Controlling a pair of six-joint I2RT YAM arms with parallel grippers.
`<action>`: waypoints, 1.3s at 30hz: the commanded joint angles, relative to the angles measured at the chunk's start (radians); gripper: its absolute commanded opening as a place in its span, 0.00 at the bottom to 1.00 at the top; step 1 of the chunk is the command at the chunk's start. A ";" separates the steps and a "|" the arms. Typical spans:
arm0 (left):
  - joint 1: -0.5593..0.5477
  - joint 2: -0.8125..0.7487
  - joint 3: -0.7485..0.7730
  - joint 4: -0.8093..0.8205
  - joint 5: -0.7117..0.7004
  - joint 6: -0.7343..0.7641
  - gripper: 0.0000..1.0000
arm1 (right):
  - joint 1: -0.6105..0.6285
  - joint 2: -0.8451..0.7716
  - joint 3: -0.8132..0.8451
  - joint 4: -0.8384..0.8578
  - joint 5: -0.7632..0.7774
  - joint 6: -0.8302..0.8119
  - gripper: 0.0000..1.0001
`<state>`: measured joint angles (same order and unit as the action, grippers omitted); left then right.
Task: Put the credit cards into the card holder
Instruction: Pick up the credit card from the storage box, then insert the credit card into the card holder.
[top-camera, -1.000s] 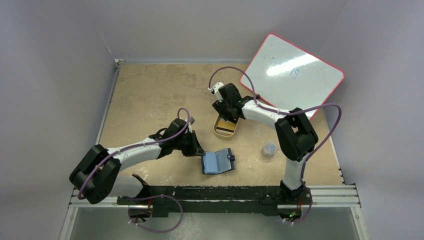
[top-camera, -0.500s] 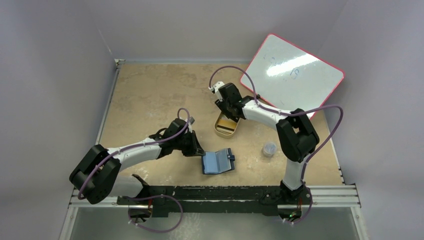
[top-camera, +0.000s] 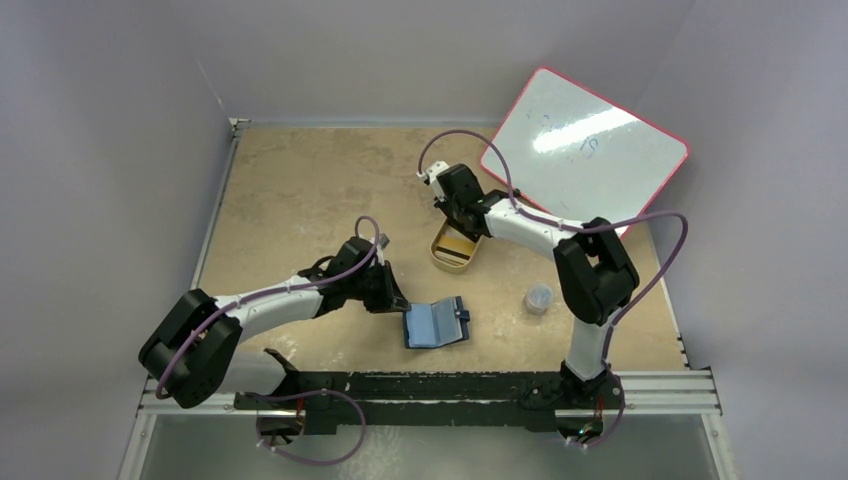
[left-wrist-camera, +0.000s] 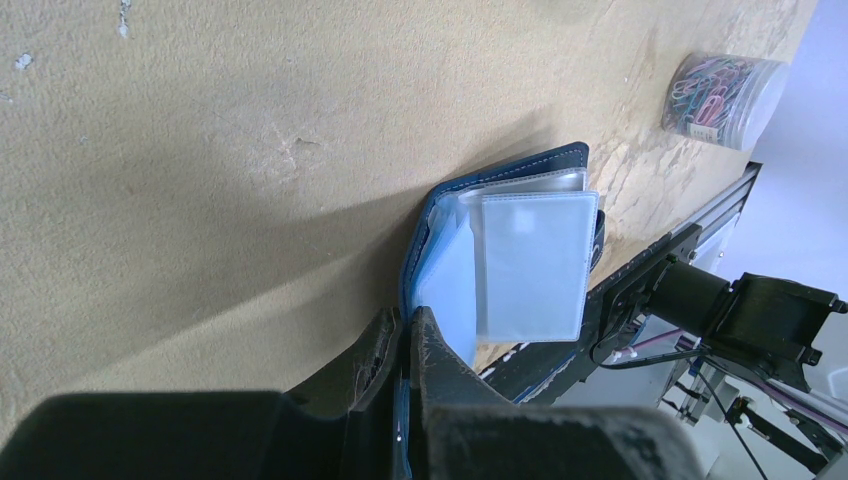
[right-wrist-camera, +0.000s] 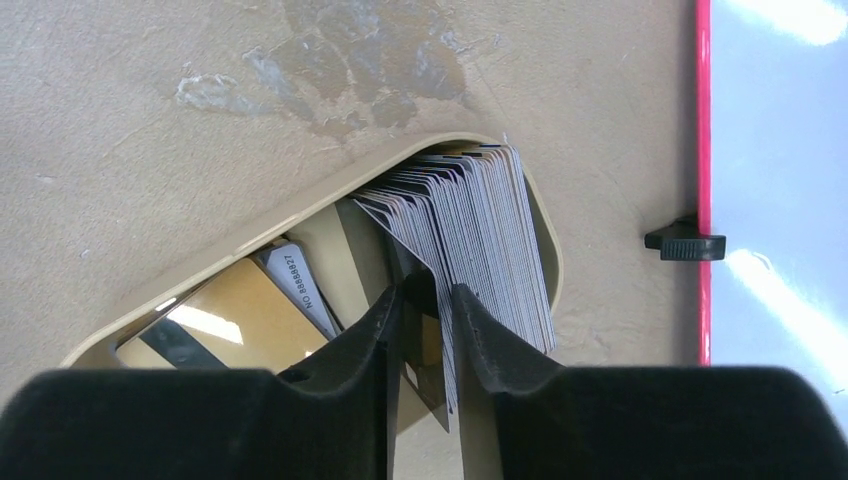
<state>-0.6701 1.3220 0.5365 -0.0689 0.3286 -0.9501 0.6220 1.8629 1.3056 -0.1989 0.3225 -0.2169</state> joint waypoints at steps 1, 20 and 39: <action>-0.005 -0.008 0.019 0.037 0.002 0.010 0.00 | -0.004 -0.067 0.045 -0.010 0.023 0.006 0.22; -0.005 -0.022 0.030 -0.018 -0.086 0.033 0.00 | 0.026 -0.252 0.051 -0.213 -0.259 0.268 0.00; -0.004 -0.012 0.028 0.003 -0.142 0.031 0.00 | 0.077 -0.620 -0.534 0.297 -0.773 0.881 0.00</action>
<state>-0.6701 1.3220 0.5365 -0.0940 0.2115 -0.9386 0.6861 1.2671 0.8383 -0.0578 -0.3698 0.4992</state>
